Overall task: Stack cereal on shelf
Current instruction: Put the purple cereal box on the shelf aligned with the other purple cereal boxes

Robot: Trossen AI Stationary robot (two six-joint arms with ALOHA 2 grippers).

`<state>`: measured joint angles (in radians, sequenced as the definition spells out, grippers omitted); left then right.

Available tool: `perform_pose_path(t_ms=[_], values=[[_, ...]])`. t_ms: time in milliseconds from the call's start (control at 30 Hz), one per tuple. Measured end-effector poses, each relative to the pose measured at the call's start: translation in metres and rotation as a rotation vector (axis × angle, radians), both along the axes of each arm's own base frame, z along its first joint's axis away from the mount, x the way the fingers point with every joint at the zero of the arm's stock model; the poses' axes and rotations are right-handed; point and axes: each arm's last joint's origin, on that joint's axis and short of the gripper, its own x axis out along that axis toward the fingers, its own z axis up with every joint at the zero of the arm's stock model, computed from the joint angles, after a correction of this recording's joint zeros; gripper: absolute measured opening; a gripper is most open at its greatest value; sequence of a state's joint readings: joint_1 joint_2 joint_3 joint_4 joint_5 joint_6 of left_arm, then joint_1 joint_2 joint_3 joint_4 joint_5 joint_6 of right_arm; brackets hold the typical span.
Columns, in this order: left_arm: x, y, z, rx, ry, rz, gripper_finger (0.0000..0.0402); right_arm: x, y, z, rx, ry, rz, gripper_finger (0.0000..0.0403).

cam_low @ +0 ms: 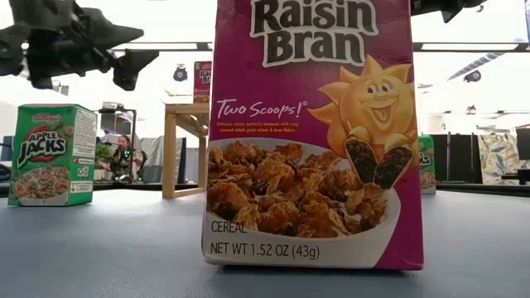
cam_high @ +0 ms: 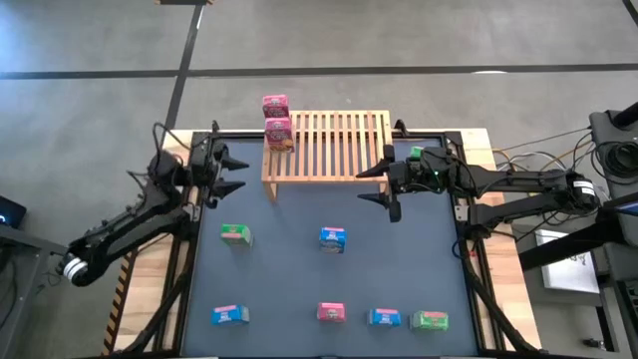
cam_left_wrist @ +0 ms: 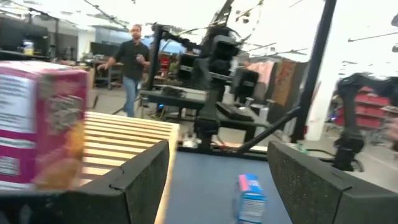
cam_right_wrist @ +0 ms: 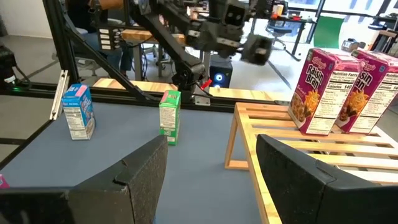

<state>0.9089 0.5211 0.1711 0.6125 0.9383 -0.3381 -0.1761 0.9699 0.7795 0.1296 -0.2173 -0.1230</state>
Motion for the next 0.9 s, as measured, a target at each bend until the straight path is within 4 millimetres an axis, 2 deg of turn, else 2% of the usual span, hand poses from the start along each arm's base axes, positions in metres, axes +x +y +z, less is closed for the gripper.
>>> perform_pose_path(t_ms=[200, 433, 667, 900], values=[[0.001, -0.028, -0.003, 0.021, -0.094, -0.066, 0.0256, 0.0, 0.0, 0.002, 0.003, -0.018, -0.002, 0.0235], [0.011, -0.049, -0.001, 0.044, -0.151, -0.144, 0.0255, 0.0, 0.0, 0.002, 0.031, -0.021, -0.006, 0.0235], [0.026, -0.064, -0.008, 0.036, -0.104, -0.177, 0.0255, 0.0, 0.0, 0.002, 0.043, -0.023, -0.007, 0.0235], [0.045, -0.073, 0.005, 0.041, -0.012, -0.221, 0.0255, 0.0, 0.0, 0.002, 0.059, -0.022, -0.009, 0.0235]])
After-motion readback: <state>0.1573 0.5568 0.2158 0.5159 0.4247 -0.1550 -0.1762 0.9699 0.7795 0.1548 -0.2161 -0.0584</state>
